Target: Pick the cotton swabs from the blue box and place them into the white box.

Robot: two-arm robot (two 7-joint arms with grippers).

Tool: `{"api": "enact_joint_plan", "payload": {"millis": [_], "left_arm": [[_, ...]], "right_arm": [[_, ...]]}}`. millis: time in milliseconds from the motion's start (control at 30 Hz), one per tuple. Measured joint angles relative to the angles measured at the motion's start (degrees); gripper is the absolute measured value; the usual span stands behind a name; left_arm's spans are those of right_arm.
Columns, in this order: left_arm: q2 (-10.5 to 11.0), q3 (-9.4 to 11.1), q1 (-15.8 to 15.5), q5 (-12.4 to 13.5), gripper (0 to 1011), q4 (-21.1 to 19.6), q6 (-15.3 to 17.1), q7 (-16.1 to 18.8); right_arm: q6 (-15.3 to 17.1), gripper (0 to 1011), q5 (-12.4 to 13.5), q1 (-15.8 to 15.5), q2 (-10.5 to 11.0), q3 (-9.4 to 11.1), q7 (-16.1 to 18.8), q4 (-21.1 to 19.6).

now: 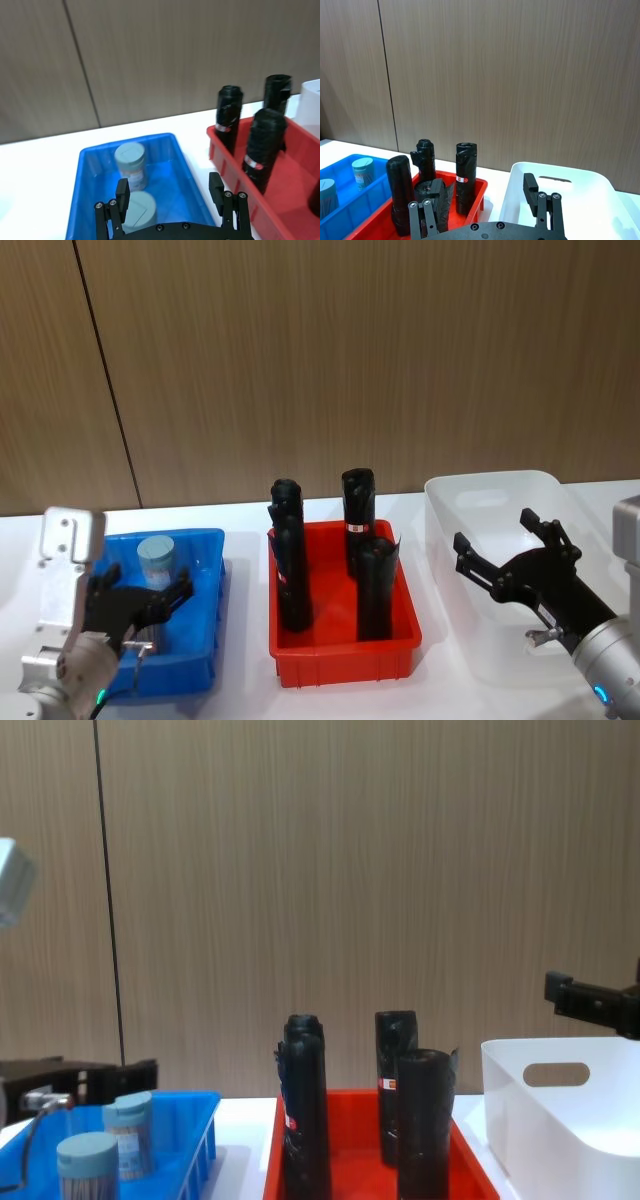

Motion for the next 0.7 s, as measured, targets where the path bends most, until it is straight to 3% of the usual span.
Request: {"api": "enact_joint_plan", "payload": {"millis": [367, 700], "left_arm": [[0.38, -1.76, 0.9, -5.84, 1004, 1.17, 2.13, 3.62], [0.0, -2.83, -0.25, -8.7, 1004, 3.38, 4.88, 4.16]], "right_arm": [[0.0, 1002, 0.0, 0.0, 0.0, 0.0, 0.0, 0.0], [0.0, 1002, 0.0, 0.0, 0.0, 0.0, 0.0, 0.0]]}}
